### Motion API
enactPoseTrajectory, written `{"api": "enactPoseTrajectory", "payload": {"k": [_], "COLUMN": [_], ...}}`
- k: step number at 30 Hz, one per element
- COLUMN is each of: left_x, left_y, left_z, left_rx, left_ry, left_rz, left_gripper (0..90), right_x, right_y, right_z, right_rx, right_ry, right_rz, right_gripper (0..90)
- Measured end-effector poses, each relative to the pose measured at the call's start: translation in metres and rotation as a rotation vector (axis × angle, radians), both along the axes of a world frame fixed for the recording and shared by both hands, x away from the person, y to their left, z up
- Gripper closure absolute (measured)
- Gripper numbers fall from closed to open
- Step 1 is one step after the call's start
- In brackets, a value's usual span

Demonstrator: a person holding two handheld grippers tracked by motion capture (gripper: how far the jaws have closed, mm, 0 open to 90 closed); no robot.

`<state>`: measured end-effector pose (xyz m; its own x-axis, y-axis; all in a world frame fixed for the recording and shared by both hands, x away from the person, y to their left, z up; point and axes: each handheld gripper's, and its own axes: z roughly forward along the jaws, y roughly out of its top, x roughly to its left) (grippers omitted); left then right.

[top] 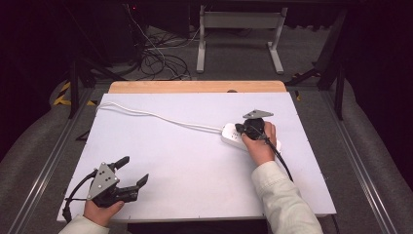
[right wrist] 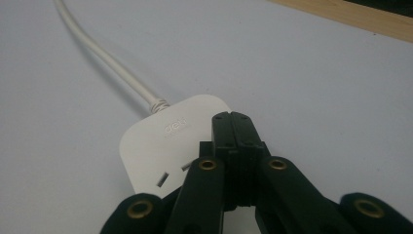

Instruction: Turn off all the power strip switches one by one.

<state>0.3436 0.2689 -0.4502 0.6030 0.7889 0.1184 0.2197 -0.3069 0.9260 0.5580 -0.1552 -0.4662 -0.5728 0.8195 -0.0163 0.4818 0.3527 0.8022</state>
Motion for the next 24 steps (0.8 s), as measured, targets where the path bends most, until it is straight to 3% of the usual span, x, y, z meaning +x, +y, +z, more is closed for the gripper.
{"api": "enactPoseTrajectory", "payload": {"k": [13,24], "left_x": [-0.0006,-0.0012], "left_y": [-0.0003,-0.0003], "left_z": [0.0,0.0], "left_rx": [-0.003,-0.006], "left_ry": [0.002,0.004], "left_rz": [0.0,-0.003], "left_gripper": [17.9,18.0], "right_x": [0.0009,-0.0004], "right_y": [0.0003,0.0047], "right_z": [-0.0011,0.0001], "right_rx": [0.008,-0.032], "right_ry": [0.019,0.011], "right_rz": [-0.013,-0.022], "right_gripper": [90.0,90.0]}}
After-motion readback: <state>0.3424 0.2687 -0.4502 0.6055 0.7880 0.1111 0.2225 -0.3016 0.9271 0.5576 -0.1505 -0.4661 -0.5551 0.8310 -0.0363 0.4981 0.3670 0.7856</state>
